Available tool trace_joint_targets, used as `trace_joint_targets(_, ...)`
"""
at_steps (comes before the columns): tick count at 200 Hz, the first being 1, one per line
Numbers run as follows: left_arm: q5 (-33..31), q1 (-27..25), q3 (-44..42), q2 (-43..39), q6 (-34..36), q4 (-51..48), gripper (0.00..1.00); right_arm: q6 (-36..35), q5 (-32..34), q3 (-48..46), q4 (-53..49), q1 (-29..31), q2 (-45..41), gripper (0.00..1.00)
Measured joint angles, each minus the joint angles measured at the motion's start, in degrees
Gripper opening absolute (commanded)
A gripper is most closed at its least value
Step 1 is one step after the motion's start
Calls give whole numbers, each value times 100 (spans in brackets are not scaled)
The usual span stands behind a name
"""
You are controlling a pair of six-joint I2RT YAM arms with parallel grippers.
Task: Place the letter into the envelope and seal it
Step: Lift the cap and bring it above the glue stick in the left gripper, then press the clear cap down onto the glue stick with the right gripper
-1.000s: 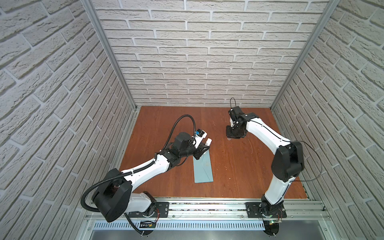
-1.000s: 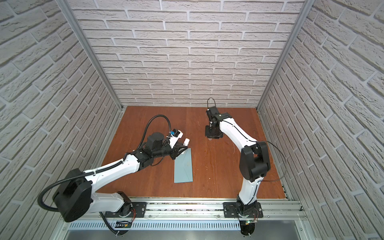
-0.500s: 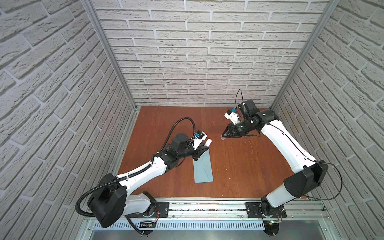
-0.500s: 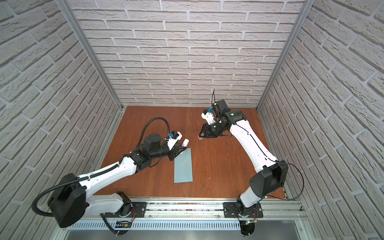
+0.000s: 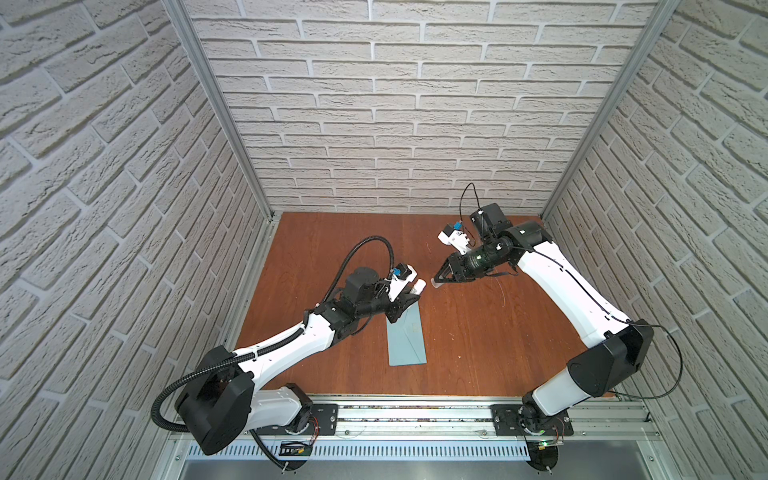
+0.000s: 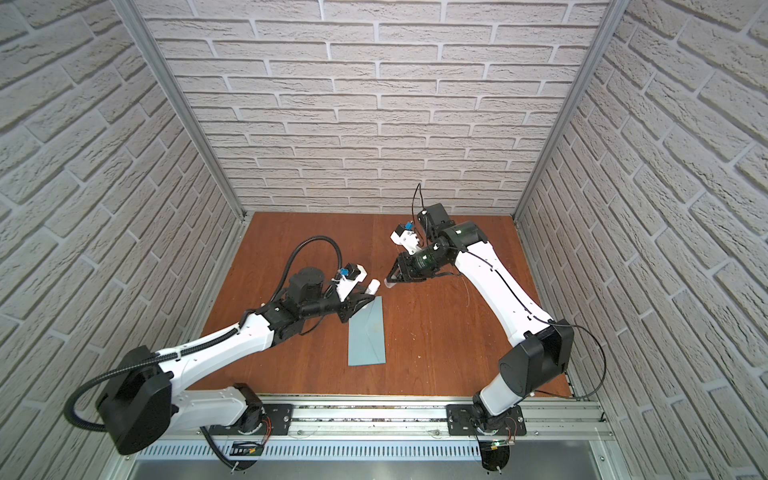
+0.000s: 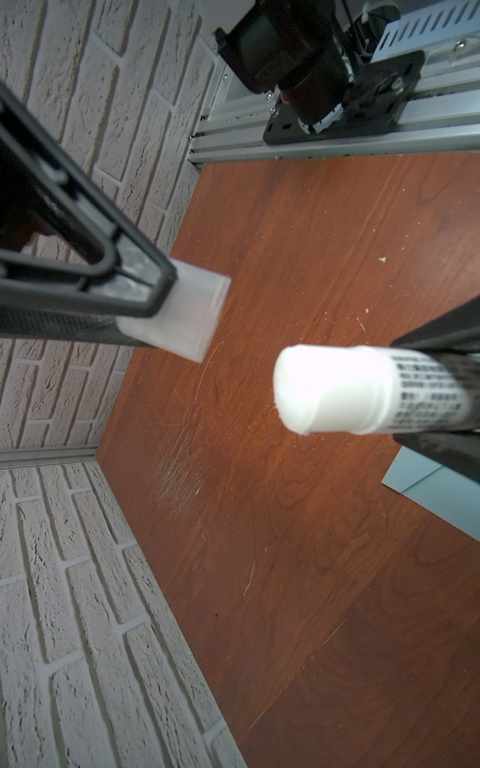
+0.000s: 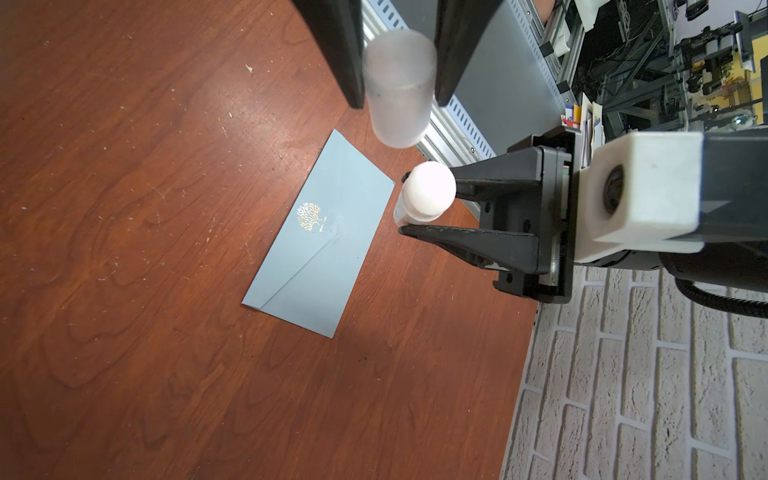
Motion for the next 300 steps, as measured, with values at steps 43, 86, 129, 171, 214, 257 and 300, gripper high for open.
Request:
trace_joint_targets(43, 0, -22, 74, 92, 7, -4, 18, 52, -184, -59, 125, 48, 2, 15)
trace_joint_targets(86, 0, -28, 103, 98, 7, 0, 18, 94, -240, -122, 258, 83, 57, 15)
trace_joint_targets(129, 2, -59, 105, 101, 7, 0, 18, 140, -284, -168, 378, 90, 157, 15)
trace_joint_targets(171, 2, -94, 105, 103, 4, 0, 19, 203, -343, -168, 466, 96, 184, 15)
trace_joint_targets(214, -2, -120, 105, 136, 11, -4, 18, 208, -409, -166, 487, 111, 262, 15)
trace_joint_targets(257, -7, -125, 103, 157, 76, -35, 17, 199, -415, -107, 400, 125, 354, 15)
trace_joint_targets(300, -42, -166, 195, 157, 308, -227, 7, 94, -391, 83, 140, 157, 455, 15)
